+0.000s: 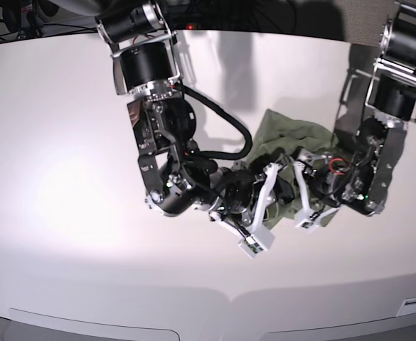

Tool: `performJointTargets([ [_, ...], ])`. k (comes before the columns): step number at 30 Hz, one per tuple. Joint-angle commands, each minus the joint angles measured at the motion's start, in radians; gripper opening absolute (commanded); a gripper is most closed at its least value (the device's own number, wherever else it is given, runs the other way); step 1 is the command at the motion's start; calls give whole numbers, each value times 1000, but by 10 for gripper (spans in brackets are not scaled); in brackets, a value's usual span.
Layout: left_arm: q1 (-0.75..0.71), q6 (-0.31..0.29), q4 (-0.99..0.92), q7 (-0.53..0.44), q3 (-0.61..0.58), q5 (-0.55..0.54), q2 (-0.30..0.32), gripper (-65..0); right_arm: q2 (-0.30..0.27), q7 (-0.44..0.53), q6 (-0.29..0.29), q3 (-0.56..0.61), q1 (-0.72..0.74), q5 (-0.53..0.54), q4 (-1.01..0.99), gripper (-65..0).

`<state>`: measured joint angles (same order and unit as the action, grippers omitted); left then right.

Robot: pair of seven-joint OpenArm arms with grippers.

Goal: Fold the T-shirt properly

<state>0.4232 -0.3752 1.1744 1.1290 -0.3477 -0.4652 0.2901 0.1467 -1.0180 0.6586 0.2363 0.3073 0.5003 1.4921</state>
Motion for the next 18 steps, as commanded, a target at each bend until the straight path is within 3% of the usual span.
performJointTargets([
  [1,23,-3,17,4,6,-8,-4,-281,10,29,2,0,27,26,17,-650],
  [8,33,-3,18,24,6,-10,-69,-281,10,27,2,0,28,26,17,-650],
  [18,174,-3,19,77,6,-41,-43,-281,10,28,2,0,28,26,17,-650],
])
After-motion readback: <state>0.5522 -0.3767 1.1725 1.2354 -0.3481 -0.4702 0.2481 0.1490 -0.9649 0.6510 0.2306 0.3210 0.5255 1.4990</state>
